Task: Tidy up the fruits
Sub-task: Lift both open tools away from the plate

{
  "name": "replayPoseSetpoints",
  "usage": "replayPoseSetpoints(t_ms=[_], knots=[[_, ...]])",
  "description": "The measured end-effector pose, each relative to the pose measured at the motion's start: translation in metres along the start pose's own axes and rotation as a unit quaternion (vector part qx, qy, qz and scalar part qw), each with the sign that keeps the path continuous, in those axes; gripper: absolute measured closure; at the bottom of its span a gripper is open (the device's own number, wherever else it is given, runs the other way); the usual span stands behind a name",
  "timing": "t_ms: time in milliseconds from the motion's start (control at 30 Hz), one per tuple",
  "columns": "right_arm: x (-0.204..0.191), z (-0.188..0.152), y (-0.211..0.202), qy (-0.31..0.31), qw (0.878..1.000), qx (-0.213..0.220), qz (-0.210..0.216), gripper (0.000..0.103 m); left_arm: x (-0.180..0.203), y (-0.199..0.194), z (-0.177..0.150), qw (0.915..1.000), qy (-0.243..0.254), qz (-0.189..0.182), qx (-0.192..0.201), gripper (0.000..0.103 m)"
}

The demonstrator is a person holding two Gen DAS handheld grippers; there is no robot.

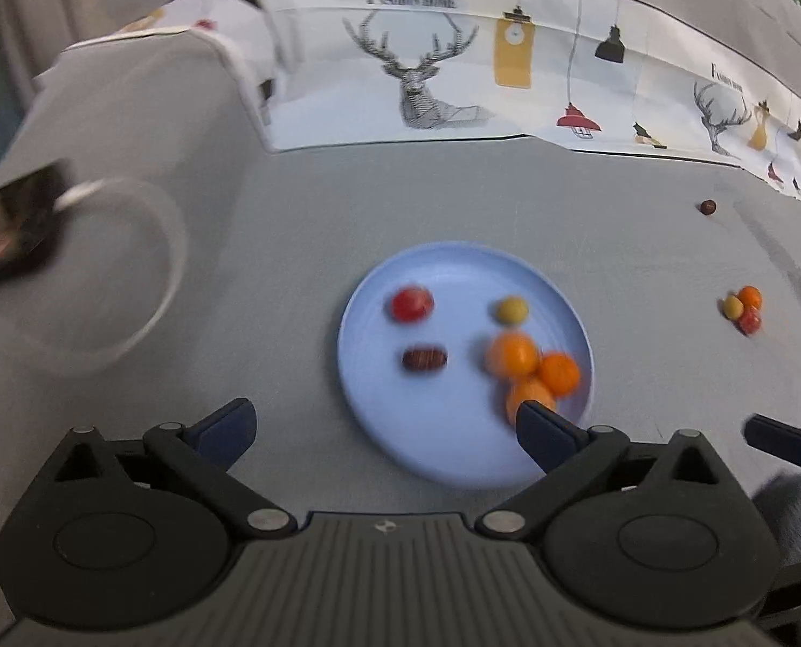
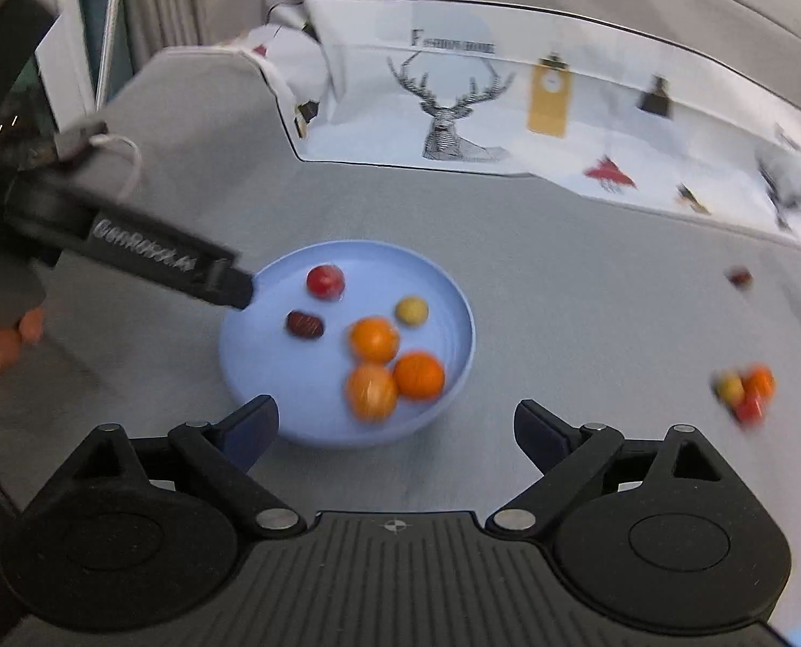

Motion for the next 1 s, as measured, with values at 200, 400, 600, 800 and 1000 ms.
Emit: replayPoseSetpoints(t_ms=[200, 400, 600, 800, 1000], knots=[[-0.005, -0.043, -0.063, 0.036, 0.998, 0.042, -0.003, 0.004, 0.001, -0.056, -0.043, 0.9995, -0.010, -0.005, 0.030, 0.001], [-0.024, -0.067, -0.104, -0.001, 0.996, 0.086, -0.013, 0.001, 0.011, -0.101, -0.077, 0.9966, -0.018, -0.019, 0.078, 0.000], [-0.037, -0.091, -0.137, -0.017, 0.991, 0.128, -0.026, 0.001, 0.021, -0.131, -0.098, 0.9939, 0.010, 0.001, 0.110, 0.000], [-0.037, -0.103, -0.156, -0.017, 0.988, 0.153, -0.030, 0.001, 0.025, -0.143, -0.107, 0.9928, 0.010, -0.005, 0.119, 0.000], [-0.032, -0.109, -0.164, -0.012, 0.985, 0.166, -0.035, 0.001, 0.032, -0.151, -0.107, 0.9915, 0.009, -0.011, 0.130, 0.000]])
Point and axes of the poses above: each gripper's, at about its wrist camera, not at the fingertips, and y roughly the way its jaws point, x to its right, z to its top, the point moved 2 cm from there along y, roughly the way its jaws point, and after that the axes turned 15 degrees about -x, right-handed, at the moved point
